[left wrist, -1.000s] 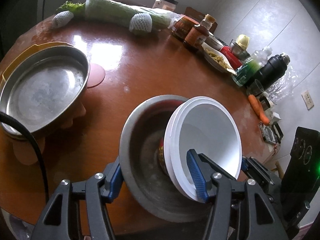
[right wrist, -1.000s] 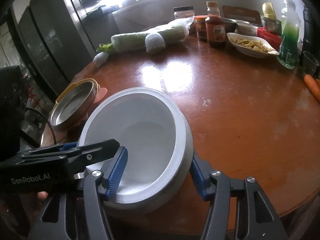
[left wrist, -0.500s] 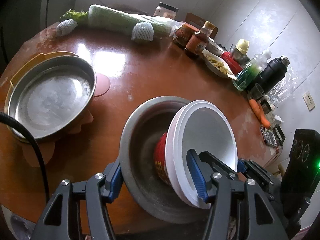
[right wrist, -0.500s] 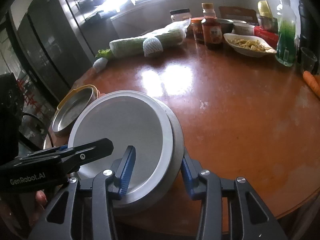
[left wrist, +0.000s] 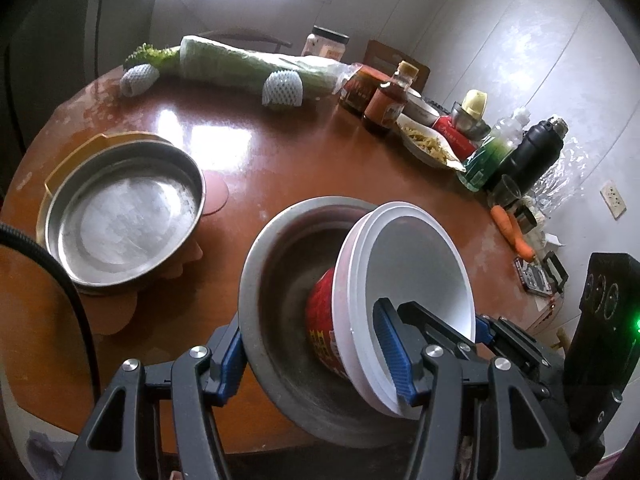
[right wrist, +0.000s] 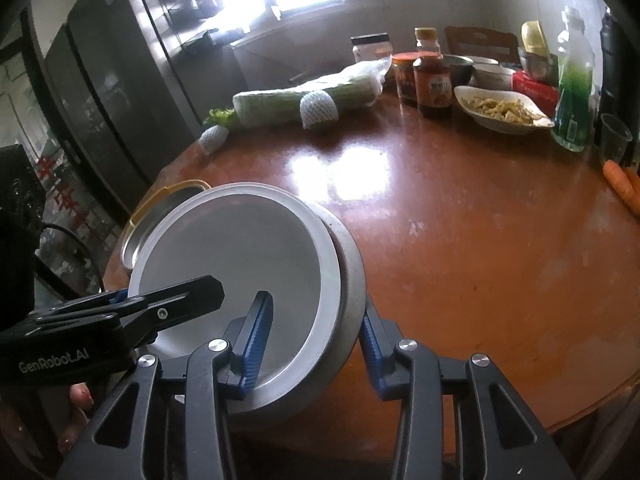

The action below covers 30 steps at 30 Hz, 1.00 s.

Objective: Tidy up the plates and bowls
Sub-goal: 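Carry the tilted bowl stack with the left tool toward the grey tray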

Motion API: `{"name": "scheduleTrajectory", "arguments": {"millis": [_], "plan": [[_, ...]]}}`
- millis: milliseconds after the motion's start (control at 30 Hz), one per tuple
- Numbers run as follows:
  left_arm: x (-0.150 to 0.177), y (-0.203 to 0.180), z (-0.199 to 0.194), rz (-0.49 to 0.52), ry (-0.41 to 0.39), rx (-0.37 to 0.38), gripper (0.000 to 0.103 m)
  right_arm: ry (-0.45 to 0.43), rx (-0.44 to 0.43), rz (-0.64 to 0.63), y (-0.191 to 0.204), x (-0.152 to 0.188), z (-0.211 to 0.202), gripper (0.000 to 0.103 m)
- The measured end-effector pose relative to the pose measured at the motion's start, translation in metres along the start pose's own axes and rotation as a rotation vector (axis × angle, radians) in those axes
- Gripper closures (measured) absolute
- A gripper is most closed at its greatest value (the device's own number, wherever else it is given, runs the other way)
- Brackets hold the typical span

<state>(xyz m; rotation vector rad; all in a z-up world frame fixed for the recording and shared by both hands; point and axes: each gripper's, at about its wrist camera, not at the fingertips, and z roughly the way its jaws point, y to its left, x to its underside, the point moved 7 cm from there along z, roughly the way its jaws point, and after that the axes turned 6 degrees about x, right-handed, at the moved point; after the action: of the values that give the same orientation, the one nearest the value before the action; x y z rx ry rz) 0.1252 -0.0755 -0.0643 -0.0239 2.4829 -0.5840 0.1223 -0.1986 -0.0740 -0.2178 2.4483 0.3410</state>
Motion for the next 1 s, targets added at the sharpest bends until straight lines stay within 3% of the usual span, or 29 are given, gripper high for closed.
{"name": "scheduleTrajectory", "arguments": {"millis": [1000], "plan": [[-0.007, 0.006, -0.054, 0.017, -0.107, -0.035, 0.044, -0.065, -0.006, -0.079, 0.041, -0.02, -0.025, 0.061]]}}
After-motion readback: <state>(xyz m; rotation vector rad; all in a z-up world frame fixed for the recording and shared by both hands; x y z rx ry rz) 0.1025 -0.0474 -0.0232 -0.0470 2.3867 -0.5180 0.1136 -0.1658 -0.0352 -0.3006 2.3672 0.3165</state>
